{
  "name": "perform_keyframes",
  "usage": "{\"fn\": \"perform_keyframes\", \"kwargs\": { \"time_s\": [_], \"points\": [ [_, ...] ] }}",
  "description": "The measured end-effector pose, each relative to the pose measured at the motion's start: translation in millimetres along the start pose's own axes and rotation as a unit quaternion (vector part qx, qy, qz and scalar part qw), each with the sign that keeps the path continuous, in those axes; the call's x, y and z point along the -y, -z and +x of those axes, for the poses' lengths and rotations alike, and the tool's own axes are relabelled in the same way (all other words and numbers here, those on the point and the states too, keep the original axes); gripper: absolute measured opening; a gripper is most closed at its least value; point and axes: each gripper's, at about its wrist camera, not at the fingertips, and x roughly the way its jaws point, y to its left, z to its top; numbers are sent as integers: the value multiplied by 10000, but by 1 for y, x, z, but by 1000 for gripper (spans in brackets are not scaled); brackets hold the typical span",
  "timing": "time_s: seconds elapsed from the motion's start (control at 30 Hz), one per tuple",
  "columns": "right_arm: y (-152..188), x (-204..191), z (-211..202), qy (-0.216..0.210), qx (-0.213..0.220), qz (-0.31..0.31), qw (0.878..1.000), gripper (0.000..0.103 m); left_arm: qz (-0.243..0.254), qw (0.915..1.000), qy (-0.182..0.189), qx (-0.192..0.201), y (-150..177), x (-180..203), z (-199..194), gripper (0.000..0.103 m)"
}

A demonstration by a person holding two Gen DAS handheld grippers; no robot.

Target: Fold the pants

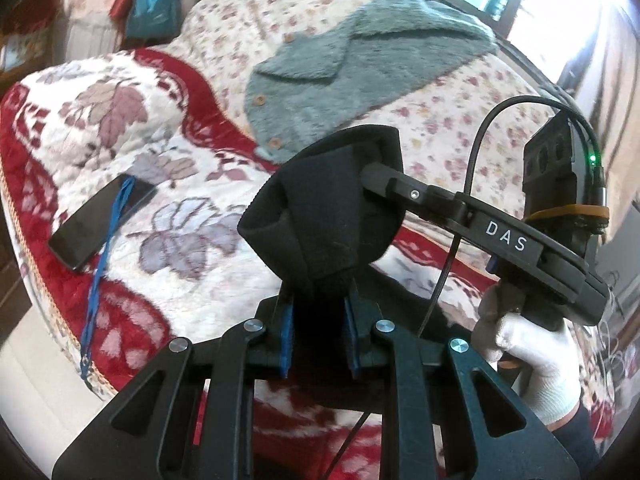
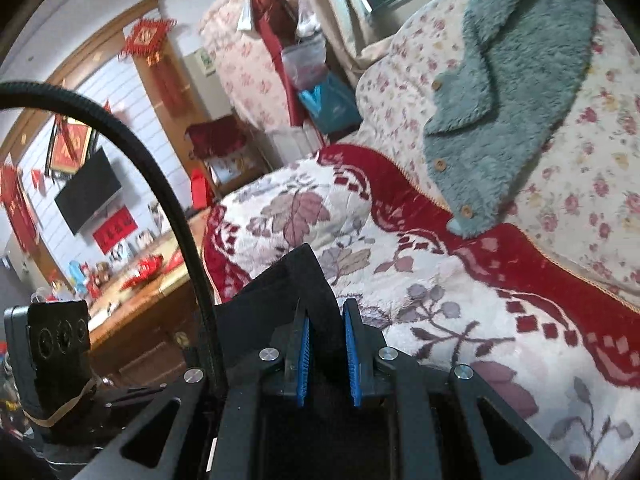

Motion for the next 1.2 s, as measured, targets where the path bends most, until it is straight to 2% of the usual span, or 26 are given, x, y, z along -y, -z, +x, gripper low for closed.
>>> {"fn": "perform_keyframes", "kwargs": {
  "time_s": [0.33, 0.7, 0.97, 1.13, 1.2],
  "points": [
    [21, 22, -89, 197, 620, 475, 9968, 15, 525, 9965, 604, -242, 16, 62, -6, 19],
    [59, 63, -156, 459, 939, 1046, 9890, 15, 879, 9896, 917, -672, 40, 117, 10, 19],
    [85, 87, -190, 635, 982, 1337, 9841, 15, 1158, 9828, 1139, -878, 58, 153, 18, 19],
    [107, 97, -210, 815, 952, 1517, 9804, 15, 1416, 9759, 1309, -1025, 76, 180, 25, 19],
    [119, 105, -221, 918, 964, 1697, 9765, 15, 1477, 9720, 1380, -1197, 87, 191, 35, 19]
  ]
}}
